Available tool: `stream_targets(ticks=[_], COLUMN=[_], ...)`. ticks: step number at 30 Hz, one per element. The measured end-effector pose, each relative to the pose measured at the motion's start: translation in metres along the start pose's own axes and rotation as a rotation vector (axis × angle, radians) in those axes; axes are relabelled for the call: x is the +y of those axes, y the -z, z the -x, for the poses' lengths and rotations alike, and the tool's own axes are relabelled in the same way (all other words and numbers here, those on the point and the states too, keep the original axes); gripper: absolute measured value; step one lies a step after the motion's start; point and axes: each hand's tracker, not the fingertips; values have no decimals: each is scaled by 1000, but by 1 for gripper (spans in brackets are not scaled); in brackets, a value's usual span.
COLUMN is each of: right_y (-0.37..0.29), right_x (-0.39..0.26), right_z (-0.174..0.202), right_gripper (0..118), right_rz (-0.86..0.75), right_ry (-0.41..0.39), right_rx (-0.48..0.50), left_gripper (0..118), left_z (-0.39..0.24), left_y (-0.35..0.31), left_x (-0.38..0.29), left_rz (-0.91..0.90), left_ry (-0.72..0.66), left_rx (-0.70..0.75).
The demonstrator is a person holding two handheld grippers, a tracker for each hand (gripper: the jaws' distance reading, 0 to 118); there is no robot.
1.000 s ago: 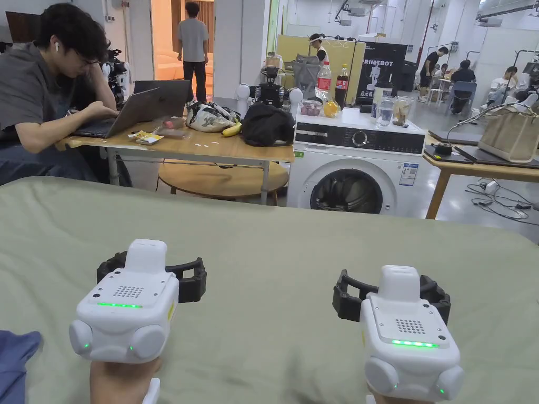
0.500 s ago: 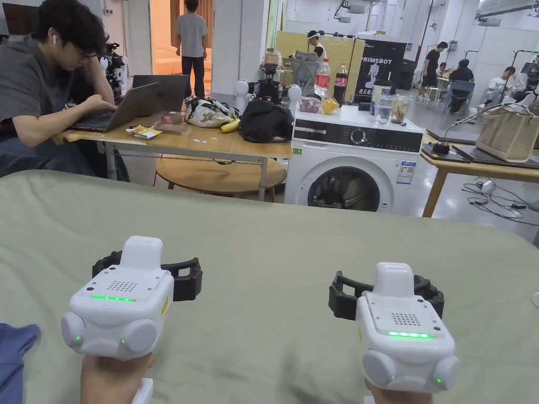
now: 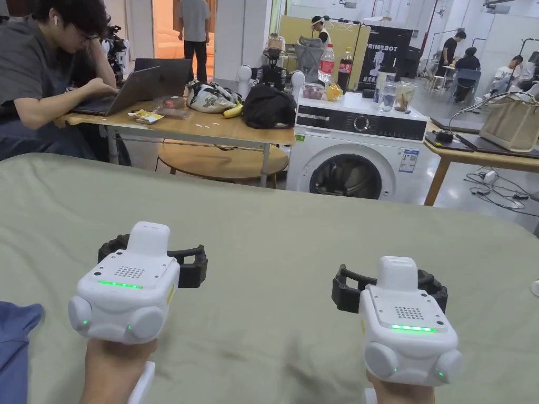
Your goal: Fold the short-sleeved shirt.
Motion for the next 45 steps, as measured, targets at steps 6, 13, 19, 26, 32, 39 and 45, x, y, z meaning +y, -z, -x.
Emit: stream_targets(ticks=[6, 13, 19, 26, 32, 39, 45], right_y=[0, 1, 3, 3, 2, -3, -7], right_x=[0, -3, -3, -1, -1, 6, 14], right_z=[-3, -1, 3, 8, 12, 9, 9], right_gripper=[118, 118, 118, 118, 118, 104, 43], right_rz=[1, 17, 14, 18, 30, 15, -5], right_ry=[51, 15, -16, -4, 2, 98, 62], right_rx=[-7, -21, -16, 10, 24, 2, 5], left_gripper=[111, 111, 111, 111, 111, 105, 74], left_z=[5, 7, 10, 15, 13, 13, 8], left_y=[-3, -5, -5, -6, -6, -8, -14], left_x=[4, 1, -4, -4, 0, 5, 9], left_rz=[-19, -23, -22, -16, -15, -29, -49], left_ry=[-37, -33, -27, -62, -26, -38, -46], left_rx=[4, 19, 11, 21, 21, -4, -48])
